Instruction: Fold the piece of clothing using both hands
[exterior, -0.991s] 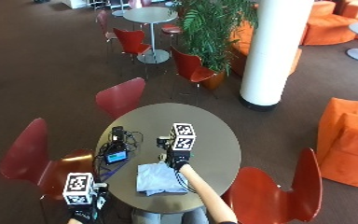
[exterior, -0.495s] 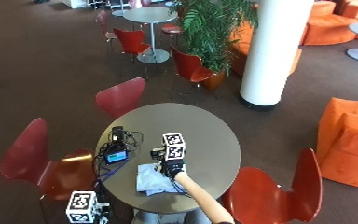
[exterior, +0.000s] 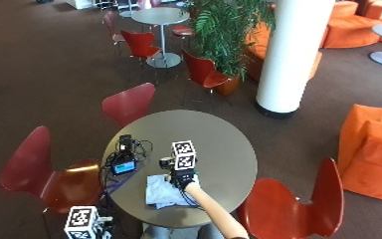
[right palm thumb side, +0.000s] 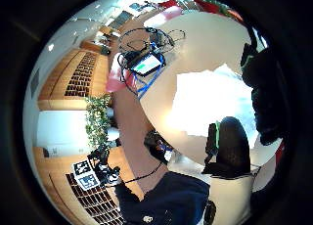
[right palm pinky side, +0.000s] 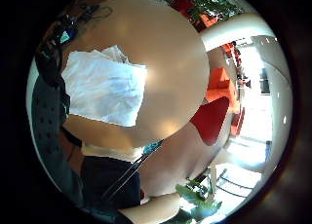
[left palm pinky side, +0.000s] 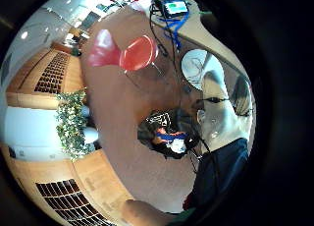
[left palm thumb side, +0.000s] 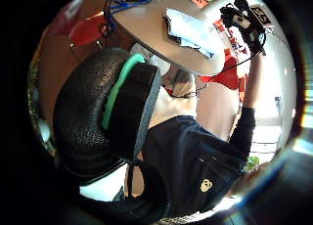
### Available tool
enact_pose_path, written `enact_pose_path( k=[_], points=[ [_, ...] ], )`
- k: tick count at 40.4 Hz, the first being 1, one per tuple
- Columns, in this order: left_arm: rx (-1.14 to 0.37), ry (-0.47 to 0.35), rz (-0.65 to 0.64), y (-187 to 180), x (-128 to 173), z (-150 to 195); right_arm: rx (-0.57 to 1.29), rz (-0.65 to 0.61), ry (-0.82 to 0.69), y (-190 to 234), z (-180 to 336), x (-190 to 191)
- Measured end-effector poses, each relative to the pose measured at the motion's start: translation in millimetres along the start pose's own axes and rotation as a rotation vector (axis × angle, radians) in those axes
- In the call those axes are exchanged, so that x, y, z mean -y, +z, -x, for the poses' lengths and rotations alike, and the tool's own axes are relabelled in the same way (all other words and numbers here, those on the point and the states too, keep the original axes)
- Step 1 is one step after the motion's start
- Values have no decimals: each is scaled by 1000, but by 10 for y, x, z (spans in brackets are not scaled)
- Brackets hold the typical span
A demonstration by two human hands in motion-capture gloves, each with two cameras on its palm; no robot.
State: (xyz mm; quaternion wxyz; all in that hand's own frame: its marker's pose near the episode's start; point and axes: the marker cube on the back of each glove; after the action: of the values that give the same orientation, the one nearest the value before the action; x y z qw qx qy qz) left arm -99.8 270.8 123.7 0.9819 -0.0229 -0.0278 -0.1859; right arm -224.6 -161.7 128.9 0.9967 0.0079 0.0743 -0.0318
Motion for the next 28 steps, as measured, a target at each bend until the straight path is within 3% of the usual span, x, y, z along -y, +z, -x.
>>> enact_pose_path(
  k=[28],
  points=[
    [-15, 10, -13, 20, 91, -12, 2, -6, -3, -8, 4, 26]
  ],
)
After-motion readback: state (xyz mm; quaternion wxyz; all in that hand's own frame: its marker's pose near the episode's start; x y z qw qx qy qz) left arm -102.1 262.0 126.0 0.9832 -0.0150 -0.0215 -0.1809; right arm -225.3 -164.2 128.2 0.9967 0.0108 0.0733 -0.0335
